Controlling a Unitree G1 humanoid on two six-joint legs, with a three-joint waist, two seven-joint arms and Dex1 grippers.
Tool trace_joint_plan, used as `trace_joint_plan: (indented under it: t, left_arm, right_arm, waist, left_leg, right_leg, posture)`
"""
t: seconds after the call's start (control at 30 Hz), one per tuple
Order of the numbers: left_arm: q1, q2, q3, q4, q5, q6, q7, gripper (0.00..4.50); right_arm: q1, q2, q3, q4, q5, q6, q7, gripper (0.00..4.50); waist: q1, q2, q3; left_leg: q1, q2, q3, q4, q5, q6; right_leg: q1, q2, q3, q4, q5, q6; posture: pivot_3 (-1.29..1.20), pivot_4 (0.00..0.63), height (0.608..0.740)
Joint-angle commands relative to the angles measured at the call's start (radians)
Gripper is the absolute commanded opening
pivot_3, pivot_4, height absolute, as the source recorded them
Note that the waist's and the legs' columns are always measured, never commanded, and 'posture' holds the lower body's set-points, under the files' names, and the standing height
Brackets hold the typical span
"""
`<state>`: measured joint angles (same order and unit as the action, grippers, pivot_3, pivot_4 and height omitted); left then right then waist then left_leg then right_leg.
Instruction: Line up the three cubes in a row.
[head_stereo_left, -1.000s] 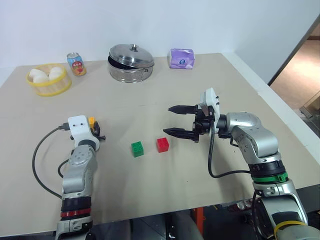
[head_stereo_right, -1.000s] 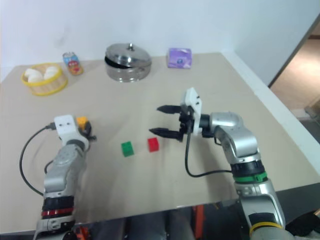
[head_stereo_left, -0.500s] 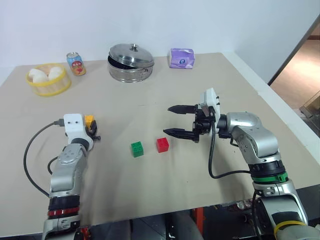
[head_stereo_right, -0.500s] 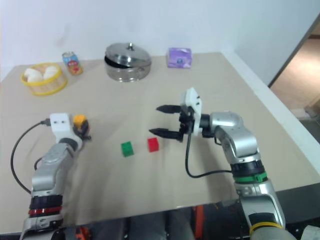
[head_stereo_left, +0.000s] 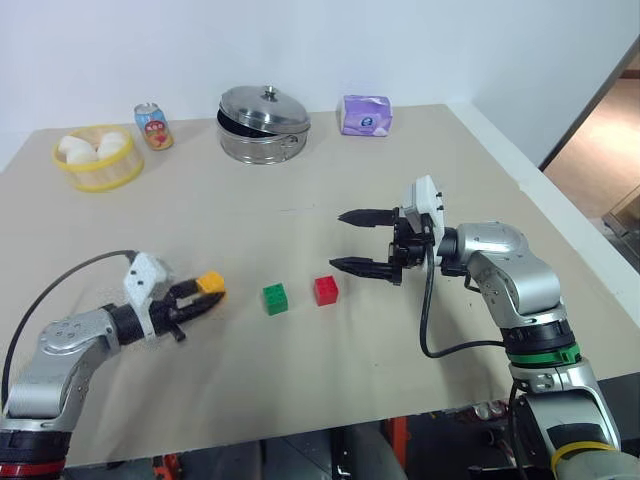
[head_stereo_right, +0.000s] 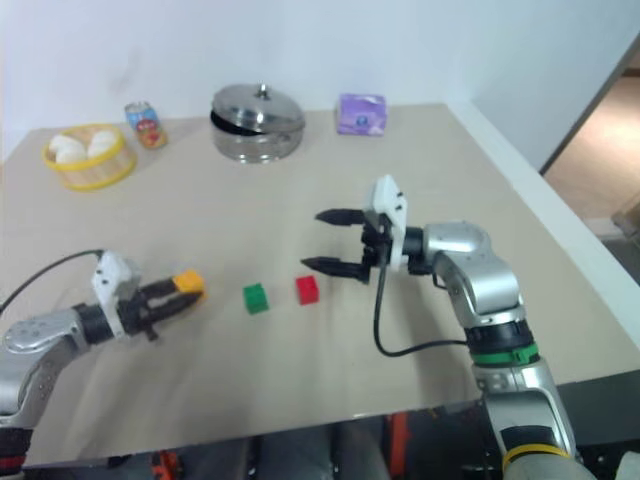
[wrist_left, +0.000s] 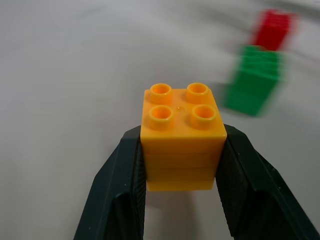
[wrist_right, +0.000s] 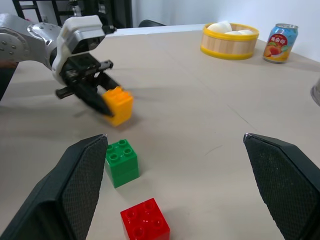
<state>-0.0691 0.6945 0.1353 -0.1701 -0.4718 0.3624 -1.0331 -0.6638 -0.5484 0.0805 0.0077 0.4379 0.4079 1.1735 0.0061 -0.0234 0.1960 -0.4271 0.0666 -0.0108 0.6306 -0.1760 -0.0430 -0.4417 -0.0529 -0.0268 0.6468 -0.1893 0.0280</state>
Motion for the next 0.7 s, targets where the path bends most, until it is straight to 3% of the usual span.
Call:
trace_joint_plan:
  t: [0.03, 0.33, 0.7]
  left_arm:
    - [-0.026, 0.046, -0.041, 0.007, -0.005, -0.032, -0.109, 1.32]
    - [-0.154, 0.049, -0.076, 0.2, 0.035, -0.114, -0.215, 1.32]
    - [-0.158, 0.058, -0.096, 0.216, 0.061, -0.175, -0.282, 1.32]
  right_arm:
    - [-0.015, -0.013, -0.008, -0.026, 0.003, -0.011, 0.007, 4.5]
    - [-0.006, -0.036, -0.017, -0.054, 0.01, 0.006, 0.006, 4.5]
    - [0.003, -0.065, -0.023, -0.071, 0.018, 0.021, 0.007, 4.5]
  waist:
    - [0.0, 0.0, 0.0]
    - [0.0, 0.0, 0.0]
    - [0.0, 0.0, 0.0]
  left_leg:
    - [0.0, 0.0, 0.0, 0.0, 0.0, 0.0]
    - [0.0, 0.0, 0.0, -0.002, 0.0, 0.0]
    - [0.0, 0.0, 0.0, -0.004, 0.0, 0.0]
  right_leg:
    - [0.0, 0.0, 0.0, 0.0, 0.0, 0.0]
    - [-0.001, 0.001, 0.0, 0.0, -0.001, 0.0]
    - [-0.001, 0.001, 0.0, 0.0, -0.002, 0.0]
  posture:
    - [0.0, 0.15, 0.74]
    - [0.0, 0.15, 0.74]
    - [0.0, 0.15, 0.74]
